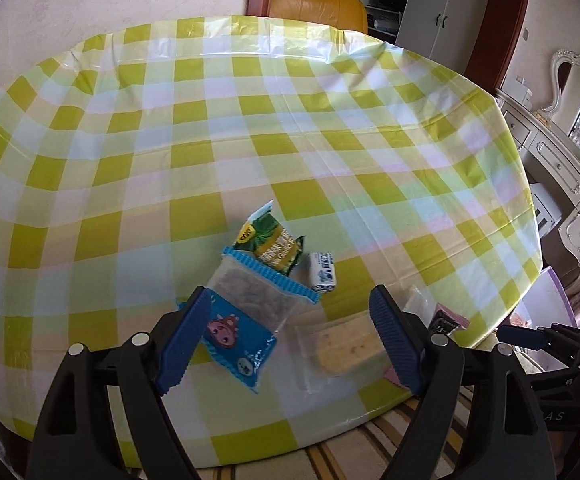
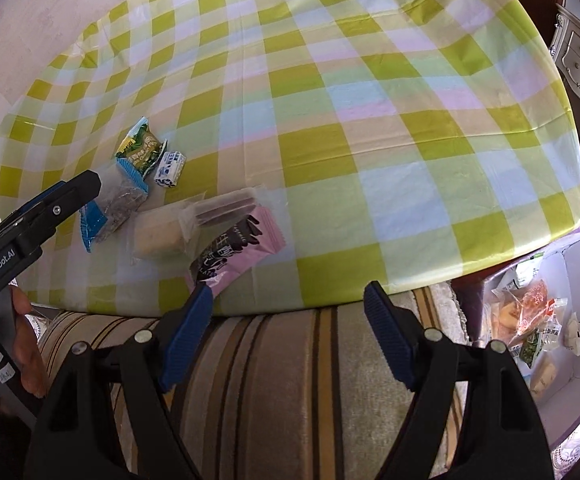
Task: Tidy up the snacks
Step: 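Move both grippers back over the remaining snacks on the table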
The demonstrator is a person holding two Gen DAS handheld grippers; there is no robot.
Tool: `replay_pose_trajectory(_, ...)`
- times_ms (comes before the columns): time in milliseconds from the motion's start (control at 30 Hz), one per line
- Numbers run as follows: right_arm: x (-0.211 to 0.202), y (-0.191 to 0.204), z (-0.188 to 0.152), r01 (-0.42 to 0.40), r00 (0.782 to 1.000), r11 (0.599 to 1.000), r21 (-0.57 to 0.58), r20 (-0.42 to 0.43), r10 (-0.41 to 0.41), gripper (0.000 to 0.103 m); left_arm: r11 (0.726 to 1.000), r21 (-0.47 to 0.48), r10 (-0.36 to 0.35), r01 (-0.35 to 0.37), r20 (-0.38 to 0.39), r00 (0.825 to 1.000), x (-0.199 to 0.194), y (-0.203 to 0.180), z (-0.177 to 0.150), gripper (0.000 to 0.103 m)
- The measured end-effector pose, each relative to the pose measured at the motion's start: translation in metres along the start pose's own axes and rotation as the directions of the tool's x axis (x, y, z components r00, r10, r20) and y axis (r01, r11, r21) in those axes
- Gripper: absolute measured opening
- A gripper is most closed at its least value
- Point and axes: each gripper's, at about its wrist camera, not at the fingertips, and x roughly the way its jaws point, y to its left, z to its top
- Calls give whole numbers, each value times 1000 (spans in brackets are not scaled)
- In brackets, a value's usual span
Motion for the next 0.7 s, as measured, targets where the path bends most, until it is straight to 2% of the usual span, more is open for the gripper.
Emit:
replay_pose_trajectory(200,11,15,11,-5,1000,1000,9,-6,5,78,999,13,37,-37,-6,999,7,15,2,88)
replay_pose_trajectory(500,35,26,25,47,998,999,12,-36,-46,78,998,39,51,-50,-37,998,25,29,5,89)
replay_pose_trajectory(700,42,29,22,69,996,998,-6,-52,-69,78,996,83,37,-32,-58,998,39,29,7,89)
